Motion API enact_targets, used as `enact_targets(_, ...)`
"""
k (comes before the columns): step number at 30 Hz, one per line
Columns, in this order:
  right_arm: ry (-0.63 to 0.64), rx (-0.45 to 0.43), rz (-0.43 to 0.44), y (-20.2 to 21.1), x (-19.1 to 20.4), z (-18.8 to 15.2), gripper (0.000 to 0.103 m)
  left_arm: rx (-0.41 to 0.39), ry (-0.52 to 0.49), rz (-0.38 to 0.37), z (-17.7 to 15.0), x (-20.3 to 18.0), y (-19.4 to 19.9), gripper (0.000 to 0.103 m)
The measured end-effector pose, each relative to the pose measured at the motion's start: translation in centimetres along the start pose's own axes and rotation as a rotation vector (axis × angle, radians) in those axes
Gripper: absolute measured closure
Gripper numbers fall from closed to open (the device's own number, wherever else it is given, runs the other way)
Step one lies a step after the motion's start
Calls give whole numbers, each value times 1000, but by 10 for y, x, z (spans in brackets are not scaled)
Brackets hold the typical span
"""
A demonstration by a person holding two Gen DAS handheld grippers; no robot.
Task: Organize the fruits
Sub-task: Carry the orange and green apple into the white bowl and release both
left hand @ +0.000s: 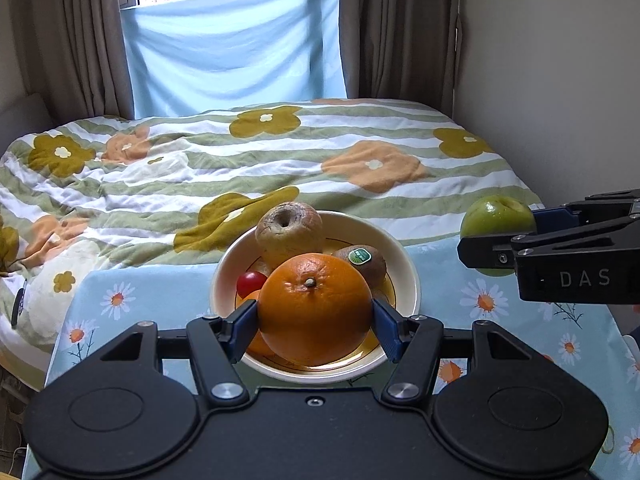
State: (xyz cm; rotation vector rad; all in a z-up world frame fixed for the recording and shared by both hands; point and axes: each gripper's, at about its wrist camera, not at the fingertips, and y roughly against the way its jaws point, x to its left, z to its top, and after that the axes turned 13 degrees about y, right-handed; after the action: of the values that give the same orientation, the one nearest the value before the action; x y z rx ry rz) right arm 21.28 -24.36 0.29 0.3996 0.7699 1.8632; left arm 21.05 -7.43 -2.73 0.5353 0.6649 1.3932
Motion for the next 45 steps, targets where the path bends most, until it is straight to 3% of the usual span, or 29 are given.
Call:
enact_targets(11, -58, 65, -13, -35, -16, -4, 34, 75, -113, 8, -5, -10, -46, 38)
enact_targets(23, -86, 88, -25, -45, -22, -7, 34, 103, -212, 13, -16, -22, -65, 37)
enact_targets(25, -85, 96, -20, -48, -21, -7, 34, 107, -225, 4, -18, -24, -65, 33)
enact_targets(27, -84, 100, -17, -49, -21, -6, 34, 71, -239, 11, -18, -25, -58, 12)
enact_targets(29, -83, 101, -14, -50, -20, -5, 34, 35, -236, 7, -17, -22, -50, 3)
enact_targets(45, -53, 113, 51, -78, 8, 10, 34, 9, -43, 52, -9, 41, -10, 2)
